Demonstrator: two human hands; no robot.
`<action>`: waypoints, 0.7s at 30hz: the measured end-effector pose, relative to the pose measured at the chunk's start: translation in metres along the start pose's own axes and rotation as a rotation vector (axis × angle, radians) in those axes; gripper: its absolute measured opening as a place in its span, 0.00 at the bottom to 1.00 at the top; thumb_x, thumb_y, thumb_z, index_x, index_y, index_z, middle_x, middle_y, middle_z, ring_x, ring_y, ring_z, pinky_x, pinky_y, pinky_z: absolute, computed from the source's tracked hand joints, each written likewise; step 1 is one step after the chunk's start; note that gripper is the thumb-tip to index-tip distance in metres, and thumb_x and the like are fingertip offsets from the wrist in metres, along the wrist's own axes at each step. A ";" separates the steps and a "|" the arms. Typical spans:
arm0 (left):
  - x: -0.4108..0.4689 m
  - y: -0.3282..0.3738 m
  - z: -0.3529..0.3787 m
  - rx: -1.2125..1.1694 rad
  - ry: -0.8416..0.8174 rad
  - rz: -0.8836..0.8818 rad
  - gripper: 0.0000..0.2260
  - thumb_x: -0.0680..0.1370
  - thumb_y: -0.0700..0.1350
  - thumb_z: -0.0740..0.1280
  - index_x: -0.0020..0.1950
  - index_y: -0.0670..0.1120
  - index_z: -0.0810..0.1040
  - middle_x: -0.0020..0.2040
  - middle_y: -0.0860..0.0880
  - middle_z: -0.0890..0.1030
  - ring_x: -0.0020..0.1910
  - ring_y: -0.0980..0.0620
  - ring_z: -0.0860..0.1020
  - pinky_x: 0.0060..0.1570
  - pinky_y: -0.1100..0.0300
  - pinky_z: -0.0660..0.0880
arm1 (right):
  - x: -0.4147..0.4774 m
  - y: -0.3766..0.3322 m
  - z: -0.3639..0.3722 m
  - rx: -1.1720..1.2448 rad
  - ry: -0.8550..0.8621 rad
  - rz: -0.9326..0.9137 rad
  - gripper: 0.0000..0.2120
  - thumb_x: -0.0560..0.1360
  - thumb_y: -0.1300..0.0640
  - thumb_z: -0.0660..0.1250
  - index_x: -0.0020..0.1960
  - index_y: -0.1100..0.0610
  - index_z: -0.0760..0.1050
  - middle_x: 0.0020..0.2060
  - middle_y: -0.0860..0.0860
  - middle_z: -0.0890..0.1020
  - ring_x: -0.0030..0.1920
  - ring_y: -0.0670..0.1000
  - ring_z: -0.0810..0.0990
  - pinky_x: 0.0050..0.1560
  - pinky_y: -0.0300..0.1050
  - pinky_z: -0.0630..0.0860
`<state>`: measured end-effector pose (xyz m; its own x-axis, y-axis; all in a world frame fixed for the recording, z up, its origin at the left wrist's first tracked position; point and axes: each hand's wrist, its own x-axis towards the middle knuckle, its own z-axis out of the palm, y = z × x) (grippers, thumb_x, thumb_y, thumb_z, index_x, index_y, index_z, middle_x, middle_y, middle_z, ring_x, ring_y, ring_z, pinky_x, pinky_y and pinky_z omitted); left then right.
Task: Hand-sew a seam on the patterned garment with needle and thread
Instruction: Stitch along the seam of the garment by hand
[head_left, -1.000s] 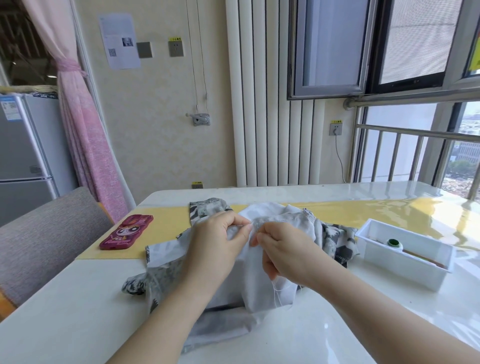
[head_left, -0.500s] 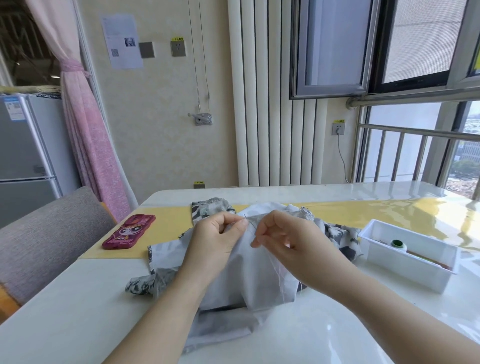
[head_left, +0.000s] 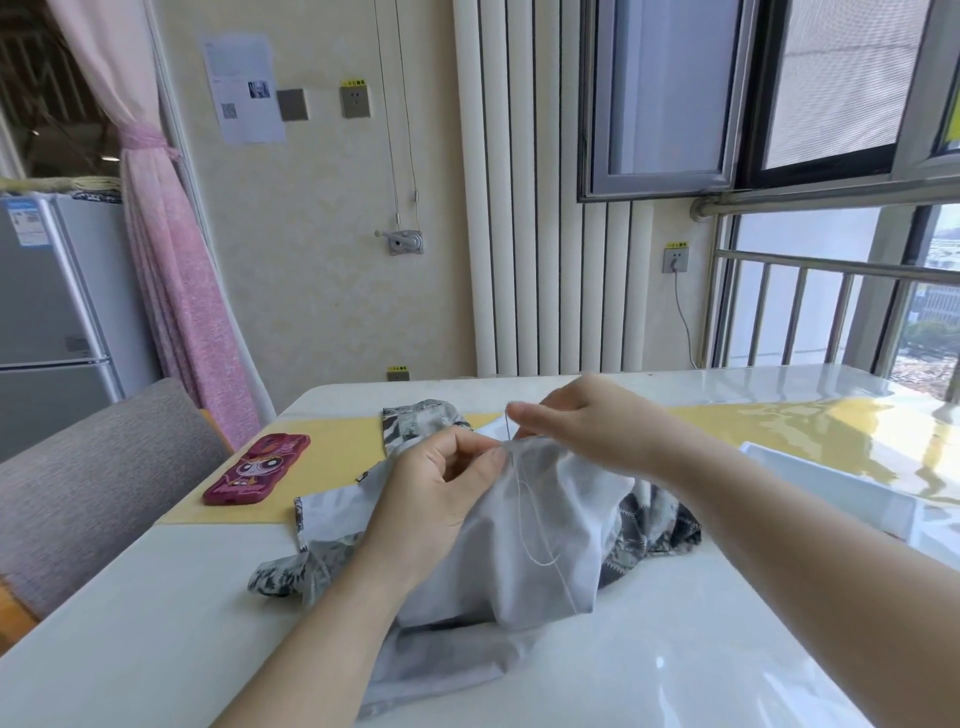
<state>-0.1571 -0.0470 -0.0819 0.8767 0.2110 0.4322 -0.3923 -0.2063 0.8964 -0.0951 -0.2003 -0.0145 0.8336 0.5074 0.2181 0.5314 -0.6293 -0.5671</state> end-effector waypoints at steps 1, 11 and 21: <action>0.000 0.000 -0.001 0.000 -0.007 0.006 0.08 0.76 0.40 0.68 0.39 0.49 0.81 0.36 0.52 0.79 0.37 0.56 0.74 0.40 0.68 0.71 | 0.000 -0.003 0.001 0.097 -0.069 0.017 0.18 0.73 0.39 0.65 0.44 0.53 0.84 0.37 0.54 0.84 0.39 0.55 0.80 0.43 0.46 0.75; 0.002 -0.003 -0.007 0.021 -0.022 0.000 0.10 0.77 0.40 0.67 0.37 0.52 0.80 0.37 0.51 0.78 0.39 0.55 0.74 0.43 0.63 0.70 | 0.017 0.000 -0.005 1.557 0.121 0.200 0.08 0.81 0.64 0.55 0.43 0.61 0.67 0.43 0.59 0.80 0.33 0.53 0.83 0.30 0.40 0.78; 0.005 0.001 -0.005 -0.057 0.010 -0.046 0.08 0.77 0.39 0.66 0.39 0.47 0.77 0.36 0.46 0.73 0.39 0.49 0.69 0.40 0.59 0.66 | 0.024 0.032 -0.007 0.020 0.052 -0.139 0.10 0.82 0.57 0.54 0.42 0.53 0.66 0.26 0.46 0.71 0.31 0.49 0.68 0.50 0.48 0.70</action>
<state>-0.1546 -0.0418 -0.0789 0.8915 0.2291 0.3910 -0.3669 -0.1416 0.9194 -0.0571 -0.2130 -0.0218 0.7593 0.5572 0.3362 0.6395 -0.5430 -0.5443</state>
